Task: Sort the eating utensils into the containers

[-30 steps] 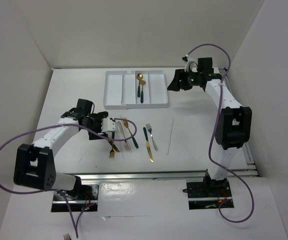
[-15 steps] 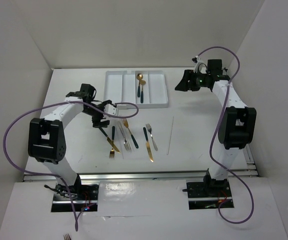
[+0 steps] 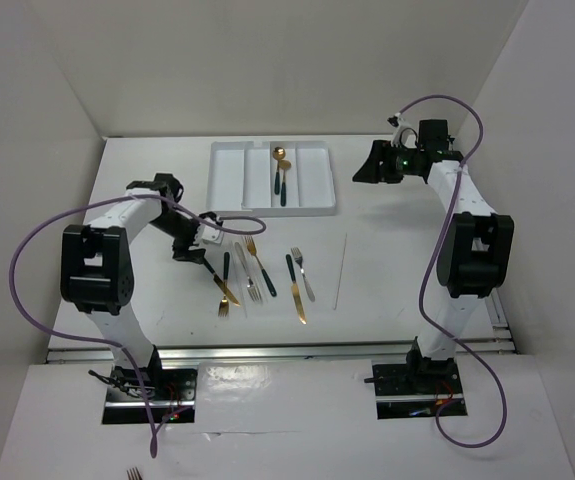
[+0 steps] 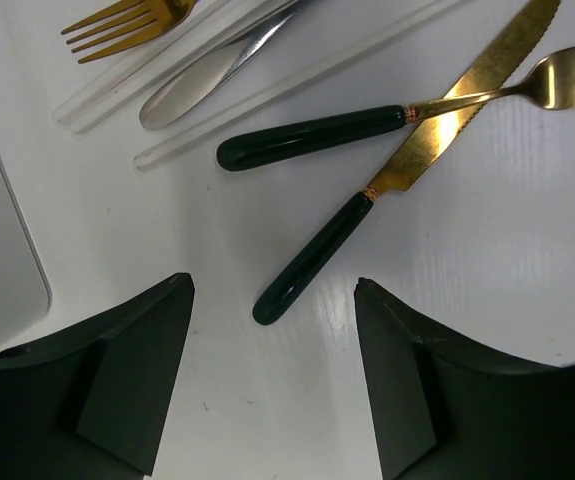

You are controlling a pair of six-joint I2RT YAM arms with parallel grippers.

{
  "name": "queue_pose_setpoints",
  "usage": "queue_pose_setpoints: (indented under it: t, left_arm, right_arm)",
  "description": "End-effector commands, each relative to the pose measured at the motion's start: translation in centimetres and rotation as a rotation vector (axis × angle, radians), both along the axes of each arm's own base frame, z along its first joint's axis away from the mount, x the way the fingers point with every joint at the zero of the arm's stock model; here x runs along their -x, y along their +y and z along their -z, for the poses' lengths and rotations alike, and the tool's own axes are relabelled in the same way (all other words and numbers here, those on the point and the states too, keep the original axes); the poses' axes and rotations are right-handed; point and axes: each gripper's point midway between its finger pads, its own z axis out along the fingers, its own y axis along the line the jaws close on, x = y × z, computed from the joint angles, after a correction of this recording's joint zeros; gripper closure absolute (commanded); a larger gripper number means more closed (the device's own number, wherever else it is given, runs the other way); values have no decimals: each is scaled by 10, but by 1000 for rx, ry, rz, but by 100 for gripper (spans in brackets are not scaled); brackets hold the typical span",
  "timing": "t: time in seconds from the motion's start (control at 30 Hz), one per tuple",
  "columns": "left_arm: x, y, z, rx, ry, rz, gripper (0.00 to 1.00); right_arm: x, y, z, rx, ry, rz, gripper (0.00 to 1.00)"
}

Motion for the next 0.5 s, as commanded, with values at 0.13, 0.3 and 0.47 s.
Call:
queue_pose_setpoints:
  t: [0.13,0.3,0.47]
  left_arm:
    - [7,-1,12,5,-120,142,23]
    - [2,-1,16,4,-140,141,29]
    - [-1,-4,24,5,-109,133,30]
  right_arm:
    - [-4,-7,-4,-14,0,0,28]
    - [-8,-11,0,-23,19,2,28]
    - [-8,-10,1,-30,28,-4,28]
